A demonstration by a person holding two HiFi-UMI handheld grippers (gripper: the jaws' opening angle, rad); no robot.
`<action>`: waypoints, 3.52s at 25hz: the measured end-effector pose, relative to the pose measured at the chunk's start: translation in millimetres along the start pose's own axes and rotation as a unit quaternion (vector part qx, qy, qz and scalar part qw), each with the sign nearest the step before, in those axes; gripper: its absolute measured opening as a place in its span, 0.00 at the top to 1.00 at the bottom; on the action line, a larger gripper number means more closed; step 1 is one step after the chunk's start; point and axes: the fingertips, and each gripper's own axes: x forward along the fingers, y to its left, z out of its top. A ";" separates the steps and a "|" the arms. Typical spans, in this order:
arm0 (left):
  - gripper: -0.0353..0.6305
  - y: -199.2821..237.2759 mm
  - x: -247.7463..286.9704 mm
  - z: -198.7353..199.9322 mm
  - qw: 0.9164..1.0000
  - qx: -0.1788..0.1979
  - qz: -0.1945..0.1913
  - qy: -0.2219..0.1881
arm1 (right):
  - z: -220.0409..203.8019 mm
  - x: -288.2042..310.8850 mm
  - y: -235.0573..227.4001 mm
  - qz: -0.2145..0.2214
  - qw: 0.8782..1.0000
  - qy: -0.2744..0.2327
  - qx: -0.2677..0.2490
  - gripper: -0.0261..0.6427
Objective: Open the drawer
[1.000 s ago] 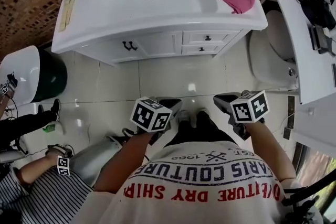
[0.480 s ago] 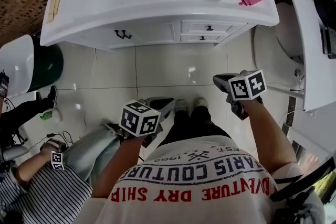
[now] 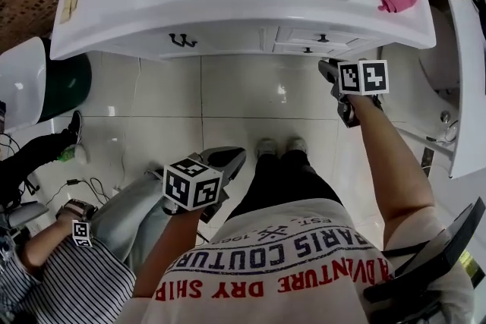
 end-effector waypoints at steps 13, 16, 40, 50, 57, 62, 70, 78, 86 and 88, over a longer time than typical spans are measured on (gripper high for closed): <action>0.96 27.2 4.2 4.0 1.000 -0.019 -0.002 -0.008 | 36.8 58.4 -62.4 -0.113 0.990 -0.061 0.065 0.66; 0.96 33.4 4.7 4.3 1.000 -0.026 0.001 -0.012 | 37.3 65.5 -67.4 -0.124 0.989 -0.051 0.062 0.66; 0.96 48.1 -0.2 1.8 0.999 -0.034 0.003 -0.014 | 27.0 69.8 -61.6 -0.138 0.989 -0.040 0.043 0.76; 0.96 24.9 6.7 -3.4 1.000 -0.007 -0.011 -0.008 | -32.6 54.7 -44.2 -0.135 0.989 -0.041 0.050 0.76; 0.96 12.2 11.9 -15.5 1.000 0.001 -0.021 -0.001 | -64.4 46.4 -34.7 -0.132 0.990 -0.036 0.044 0.76; 0.96 7.0 10.4 -21.2 1.000 0.003 -0.025 0.001 | -87.4 38.6 -29.4 -0.139 0.989 -0.030 0.044 0.76; 0.96 5.7 5.0 -31.0 1.000 0.005 -0.026 0.001 | -115.9 29.8 -21.2 -0.149 0.987 -0.021 0.050 0.76; 0.96 5.7 2.8 -36.4 1.000 0.008 -0.030 0.004 | -123.5 27.3 -17.8 -0.156 0.986 -0.021 0.045 0.77; 0.96 4.6 2.7 -34.7 0.999 0.011 -0.035 0.011 | -117.5 25.2 -11.4 -0.120 0.992 -0.010 0.045 0.62; 0.96 1.4 5.1 -32.2 0.999 0.014 -0.046 0.012 | -118.8 16.5 -7.5 -0.109 0.993 -0.004 0.035 0.61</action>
